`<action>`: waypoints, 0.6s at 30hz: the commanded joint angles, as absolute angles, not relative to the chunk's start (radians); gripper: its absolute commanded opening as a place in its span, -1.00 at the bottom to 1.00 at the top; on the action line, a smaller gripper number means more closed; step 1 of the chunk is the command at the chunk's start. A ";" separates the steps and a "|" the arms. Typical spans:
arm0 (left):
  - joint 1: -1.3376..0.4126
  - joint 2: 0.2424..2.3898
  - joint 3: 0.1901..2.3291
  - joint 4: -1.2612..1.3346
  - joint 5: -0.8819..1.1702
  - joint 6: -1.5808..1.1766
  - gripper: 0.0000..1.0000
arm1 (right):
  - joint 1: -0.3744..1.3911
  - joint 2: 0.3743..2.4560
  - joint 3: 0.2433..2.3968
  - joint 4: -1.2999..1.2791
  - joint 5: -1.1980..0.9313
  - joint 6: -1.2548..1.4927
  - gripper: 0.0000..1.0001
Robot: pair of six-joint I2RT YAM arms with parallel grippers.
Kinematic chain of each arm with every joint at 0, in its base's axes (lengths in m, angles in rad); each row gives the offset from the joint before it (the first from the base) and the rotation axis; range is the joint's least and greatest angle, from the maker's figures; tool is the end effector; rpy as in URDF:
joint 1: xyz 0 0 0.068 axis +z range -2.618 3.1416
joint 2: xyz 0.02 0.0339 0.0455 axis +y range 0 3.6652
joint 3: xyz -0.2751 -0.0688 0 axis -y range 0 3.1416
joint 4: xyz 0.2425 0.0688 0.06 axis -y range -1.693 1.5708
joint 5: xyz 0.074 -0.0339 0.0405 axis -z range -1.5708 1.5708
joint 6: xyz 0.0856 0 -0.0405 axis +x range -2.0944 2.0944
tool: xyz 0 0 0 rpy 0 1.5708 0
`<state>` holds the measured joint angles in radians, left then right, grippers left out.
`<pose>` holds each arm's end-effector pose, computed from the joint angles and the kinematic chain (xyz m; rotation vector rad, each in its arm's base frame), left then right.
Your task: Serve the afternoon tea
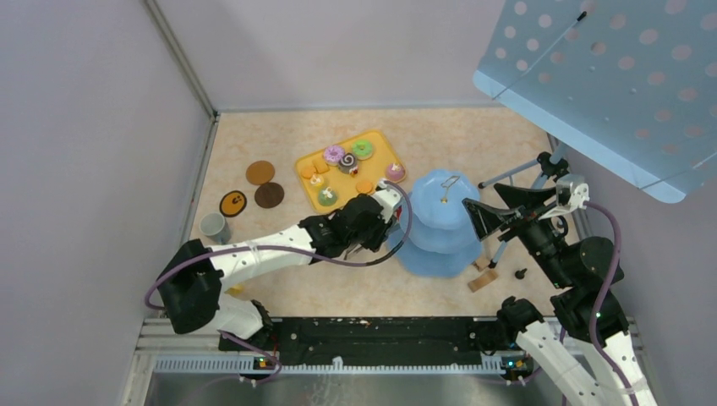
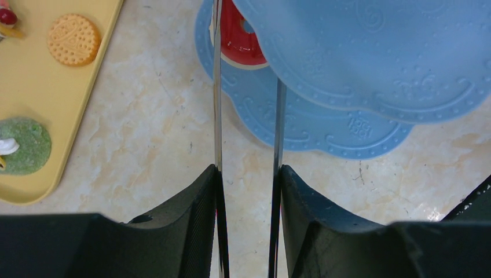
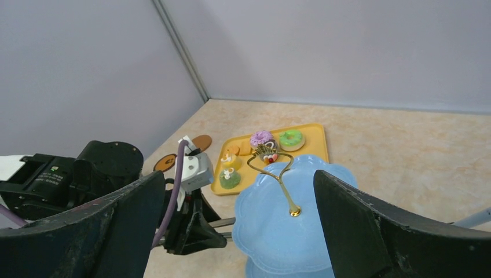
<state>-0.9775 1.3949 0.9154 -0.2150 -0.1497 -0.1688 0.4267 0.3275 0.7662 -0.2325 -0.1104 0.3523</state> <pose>0.1988 -0.2719 0.2242 0.8279 2.1395 -0.4381 0.0956 0.0538 0.3919 -0.1473 1.3960 0.7262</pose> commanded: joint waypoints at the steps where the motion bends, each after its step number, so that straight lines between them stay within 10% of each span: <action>1: -0.983 1.434 0.974 -0.103 -0.130 -0.153 -0.16 | 0.419 0.325 0.775 -0.215 -0.102 0.357 0.94; 18: -0.983 1.502 1.008 -0.126 -0.153 -0.131 -0.03 | 0.418 0.331 0.771 -0.205 -0.097 0.356 0.94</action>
<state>-0.9775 1.4975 0.9668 -0.1608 -0.1463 -0.1436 0.4267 0.3275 0.7662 -0.2317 -0.1047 0.3523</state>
